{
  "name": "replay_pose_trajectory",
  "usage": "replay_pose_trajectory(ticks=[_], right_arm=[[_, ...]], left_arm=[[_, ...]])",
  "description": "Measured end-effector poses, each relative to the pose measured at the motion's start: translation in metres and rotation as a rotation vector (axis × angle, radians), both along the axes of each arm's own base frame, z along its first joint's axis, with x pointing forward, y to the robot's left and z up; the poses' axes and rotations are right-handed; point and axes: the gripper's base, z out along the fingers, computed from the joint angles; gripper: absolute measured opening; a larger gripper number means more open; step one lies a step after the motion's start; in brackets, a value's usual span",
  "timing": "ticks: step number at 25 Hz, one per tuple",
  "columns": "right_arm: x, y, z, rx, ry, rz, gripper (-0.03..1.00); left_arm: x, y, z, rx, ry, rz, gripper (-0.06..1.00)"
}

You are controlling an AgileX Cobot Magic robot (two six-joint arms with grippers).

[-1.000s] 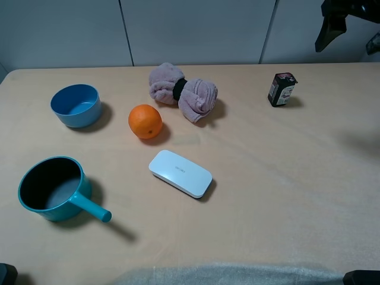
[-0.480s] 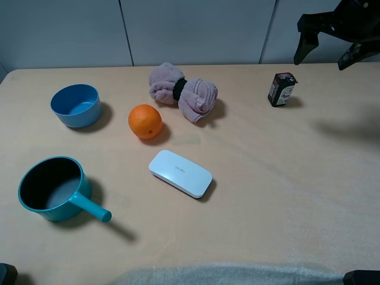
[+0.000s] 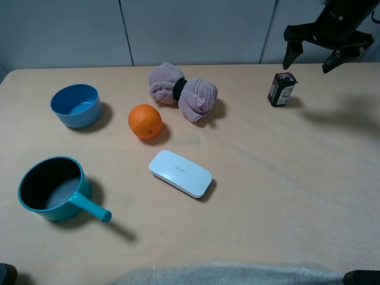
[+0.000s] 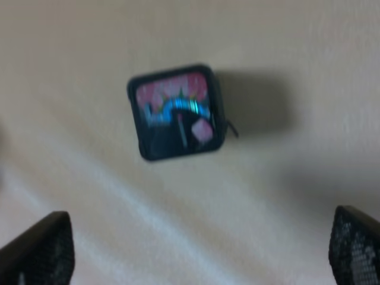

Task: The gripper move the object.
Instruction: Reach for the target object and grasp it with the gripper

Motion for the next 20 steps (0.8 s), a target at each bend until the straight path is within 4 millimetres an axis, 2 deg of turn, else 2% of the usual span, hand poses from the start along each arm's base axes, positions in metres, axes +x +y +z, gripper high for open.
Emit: replay_pose_trajectory(ticks=[3,11,20], right_arm=[[0.009,0.003,-0.003,-0.010,0.002,0.036,0.67],[0.027,0.013,-0.027,-0.027,0.079,0.083,0.66],[0.036,0.016,-0.035,-0.034,0.090,0.101,0.65]], left_arm=[[0.000,0.000,0.000,0.000,0.000,0.000,0.99],[0.000,0.000,0.000,0.000,0.000,0.000,0.99],[0.000,0.000,0.000,0.000,0.000,0.000,0.99]])
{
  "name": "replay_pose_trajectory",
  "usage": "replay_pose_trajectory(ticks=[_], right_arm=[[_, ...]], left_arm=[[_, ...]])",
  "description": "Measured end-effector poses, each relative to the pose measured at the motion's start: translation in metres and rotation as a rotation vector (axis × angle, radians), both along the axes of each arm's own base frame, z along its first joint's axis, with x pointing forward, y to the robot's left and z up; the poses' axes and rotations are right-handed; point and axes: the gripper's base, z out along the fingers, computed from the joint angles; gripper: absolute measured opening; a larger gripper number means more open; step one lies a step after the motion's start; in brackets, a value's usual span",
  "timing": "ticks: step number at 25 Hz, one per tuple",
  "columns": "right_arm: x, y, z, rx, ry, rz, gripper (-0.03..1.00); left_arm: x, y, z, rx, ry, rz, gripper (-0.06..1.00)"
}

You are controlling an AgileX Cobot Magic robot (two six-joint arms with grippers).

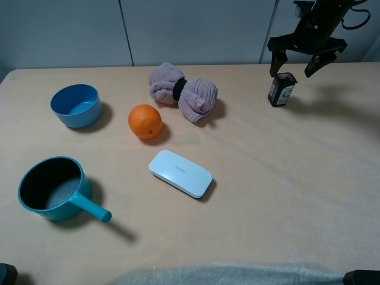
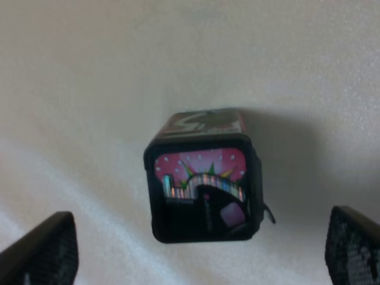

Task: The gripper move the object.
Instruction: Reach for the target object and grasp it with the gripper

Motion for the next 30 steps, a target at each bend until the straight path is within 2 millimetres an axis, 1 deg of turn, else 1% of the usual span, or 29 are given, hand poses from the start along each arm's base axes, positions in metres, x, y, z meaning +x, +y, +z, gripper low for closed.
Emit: replay_pose_trajectory(ticks=[6,11,16,26,30], right_arm=[[0.001,0.000,-0.012,-0.010,0.026,0.018,0.65],[0.002,-0.001,-0.012,-0.016,0.021,0.023,0.65],[0.003,-0.001,-0.017,-0.018,0.019,0.030,0.65],[0.006,0.000,-0.017,-0.017,-0.013,0.038,0.65],[0.007,0.000,-0.027,-0.019,0.009,0.039,0.65]], left_arm=[[0.000,0.000,0.000,0.000,0.000,0.000,0.99],[0.000,0.000,0.000,0.000,0.000,0.000,0.99],[0.000,0.000,0.000,0.000,0.000,0.000,0.99],[0.000,0.000,0.000,0.000,0.000,0.000,0.99],[0.000,0.000,0.000,0.000,0.000,0.000,0.99]])
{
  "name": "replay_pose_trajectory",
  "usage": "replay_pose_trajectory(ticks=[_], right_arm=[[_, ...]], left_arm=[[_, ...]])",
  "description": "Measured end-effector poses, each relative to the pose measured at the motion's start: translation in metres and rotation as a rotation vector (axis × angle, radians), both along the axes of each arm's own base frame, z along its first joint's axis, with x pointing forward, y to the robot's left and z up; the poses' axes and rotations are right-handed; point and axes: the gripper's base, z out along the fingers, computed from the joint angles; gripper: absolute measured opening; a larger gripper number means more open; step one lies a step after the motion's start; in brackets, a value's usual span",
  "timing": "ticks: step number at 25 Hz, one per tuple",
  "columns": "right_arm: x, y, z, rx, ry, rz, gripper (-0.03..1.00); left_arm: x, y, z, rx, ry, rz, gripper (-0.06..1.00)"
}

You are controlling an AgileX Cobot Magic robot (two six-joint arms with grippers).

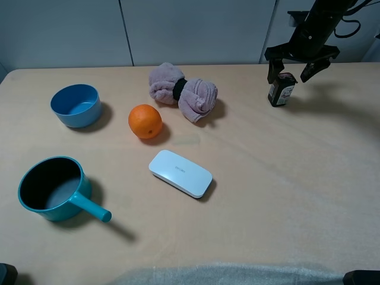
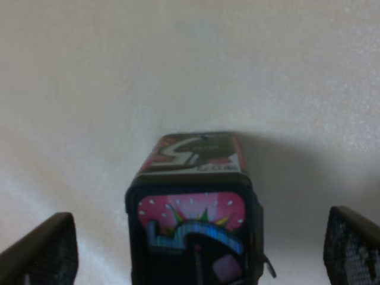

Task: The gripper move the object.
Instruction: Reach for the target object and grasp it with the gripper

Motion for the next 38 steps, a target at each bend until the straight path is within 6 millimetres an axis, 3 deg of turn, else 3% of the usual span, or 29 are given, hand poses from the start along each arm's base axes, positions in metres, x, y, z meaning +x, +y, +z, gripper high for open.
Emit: replay_pose_trajectory(ticks=[11,17,29,38], right_arm=[[0.006,0.010,-0.018,-0.006,0.041,0.025,0.64],[0.005,0.010,-0.018,-0.009,0.049,0.026,0.64],[0.004,0.009,-0.040,-0.021,0.113,0.029,0.64],[0.004,0.009,-0.041,-0.021,0.115,0.029,0.64]], left_arm=[[0.000,0.000,0.000,0.000,0.000,0.000,0.99],[0.000,0.000,0.000,0.000,0.000,0.000,0.99],[0.000,0.000,0.000,0.000,0.000,0.000,0.99],[0.000,0.000,0.000,0.000,0.000,0.000,0.99]])
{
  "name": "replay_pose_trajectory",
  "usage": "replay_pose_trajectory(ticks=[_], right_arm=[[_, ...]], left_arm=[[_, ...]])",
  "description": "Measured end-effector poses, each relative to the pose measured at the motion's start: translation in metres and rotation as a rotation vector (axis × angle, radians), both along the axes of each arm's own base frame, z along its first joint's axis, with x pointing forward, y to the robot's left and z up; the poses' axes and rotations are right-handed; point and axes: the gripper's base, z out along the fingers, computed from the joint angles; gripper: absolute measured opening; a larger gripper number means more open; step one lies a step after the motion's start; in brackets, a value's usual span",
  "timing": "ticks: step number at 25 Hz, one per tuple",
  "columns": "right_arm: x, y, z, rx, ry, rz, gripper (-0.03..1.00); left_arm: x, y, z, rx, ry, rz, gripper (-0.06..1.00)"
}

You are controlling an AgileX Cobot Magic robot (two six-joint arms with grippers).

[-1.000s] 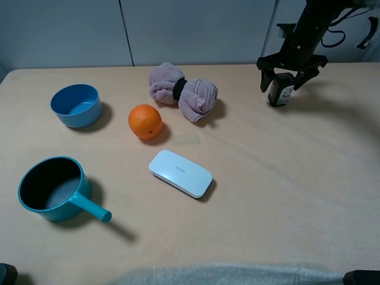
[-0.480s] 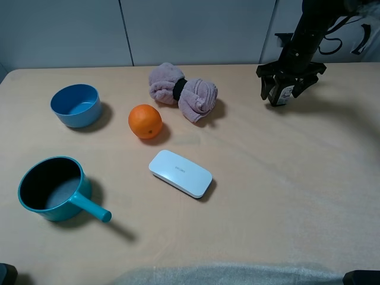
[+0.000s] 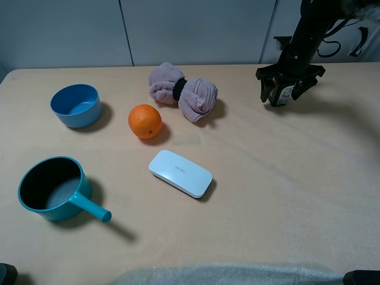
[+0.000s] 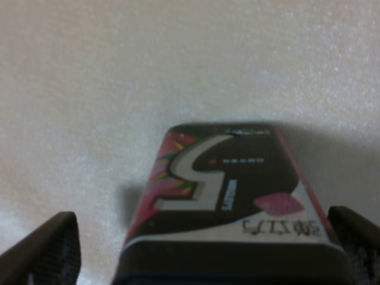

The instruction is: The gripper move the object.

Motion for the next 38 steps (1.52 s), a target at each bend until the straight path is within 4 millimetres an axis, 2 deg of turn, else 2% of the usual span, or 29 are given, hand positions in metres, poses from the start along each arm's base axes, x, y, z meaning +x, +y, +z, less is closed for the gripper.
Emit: replay_pose_trajectory(ticks=[15,38], right_arm=[[-0.0017,0.0003,0.0000,0.004,0.019,-0.002,0.37],[-0.0016,0.0004,0.0007,0.005,0.018,-0.002,0.37]], left_arm=[[0.0000,0.0000,0.0000,0.000,0.000,0.000,0.99],[0.0000,0.0000,0.0000,0.000,0.000,0.000,0.99]])
